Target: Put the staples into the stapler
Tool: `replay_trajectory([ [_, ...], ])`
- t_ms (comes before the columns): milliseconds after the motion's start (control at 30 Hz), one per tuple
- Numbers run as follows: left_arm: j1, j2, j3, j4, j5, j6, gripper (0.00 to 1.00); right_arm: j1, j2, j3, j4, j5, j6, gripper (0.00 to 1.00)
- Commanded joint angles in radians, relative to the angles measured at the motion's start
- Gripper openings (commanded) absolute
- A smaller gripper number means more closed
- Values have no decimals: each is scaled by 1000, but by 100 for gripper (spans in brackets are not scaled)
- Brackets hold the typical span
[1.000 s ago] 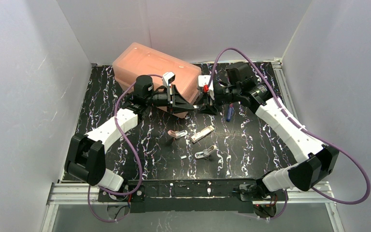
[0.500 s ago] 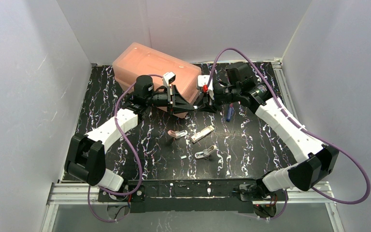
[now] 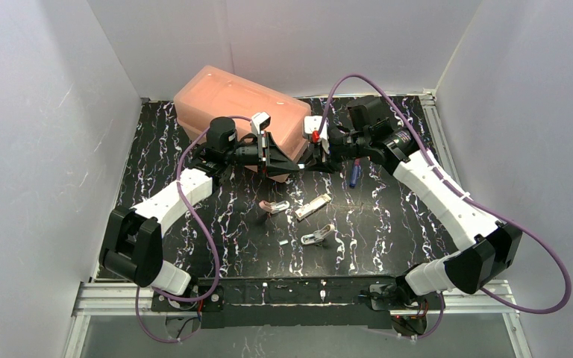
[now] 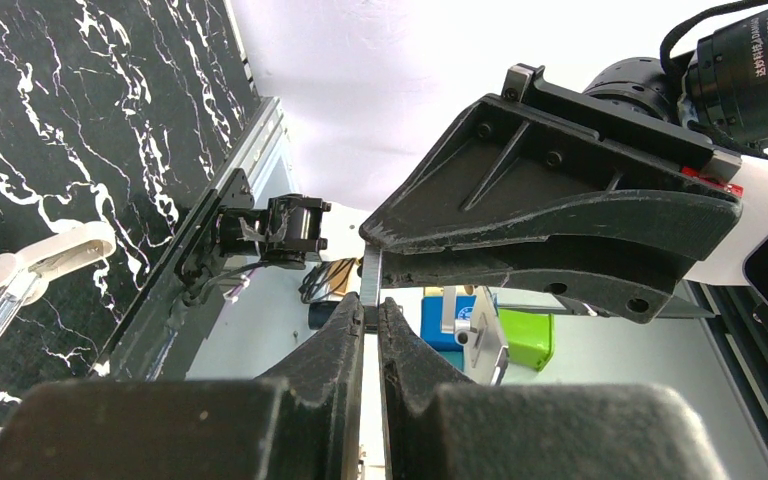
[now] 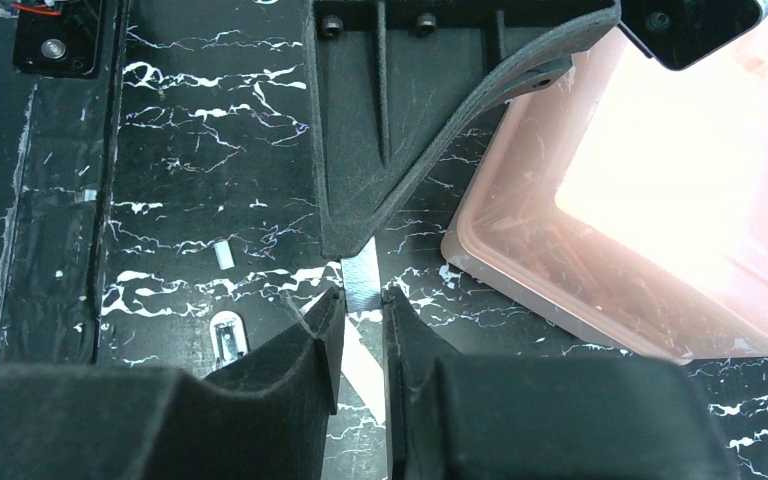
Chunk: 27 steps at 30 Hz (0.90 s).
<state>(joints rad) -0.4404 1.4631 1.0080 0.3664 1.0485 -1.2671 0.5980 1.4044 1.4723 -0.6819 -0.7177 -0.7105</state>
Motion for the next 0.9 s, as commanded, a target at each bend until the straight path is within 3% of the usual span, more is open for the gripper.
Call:
replay_trajectory([
  [0,-3,-42,-3,9,39,8,0,4,8,49,24,-15,5,24],
  [200,-3,-44,-9,9,35,11,0,4,7,50,25,-17,7,17],
  [367,-2,-51,-20,11,27,35,19,5,1,46,24,-13,7,13],
  [433,-2,-57,-20,11,27,71,31,4,-5,40,20,-6,6,13],
  [600,22,-91,-32,-8,24,227,57,5,-38,-11,-34,37,-42,12],
  [733,71,-129,-17,-152,4,418,65,9,-75,-93,-80,88,-94,12],
  [867,128,-182,49,-422,-81,664,69,61,-98,-194,-98,162,-116,12],
])
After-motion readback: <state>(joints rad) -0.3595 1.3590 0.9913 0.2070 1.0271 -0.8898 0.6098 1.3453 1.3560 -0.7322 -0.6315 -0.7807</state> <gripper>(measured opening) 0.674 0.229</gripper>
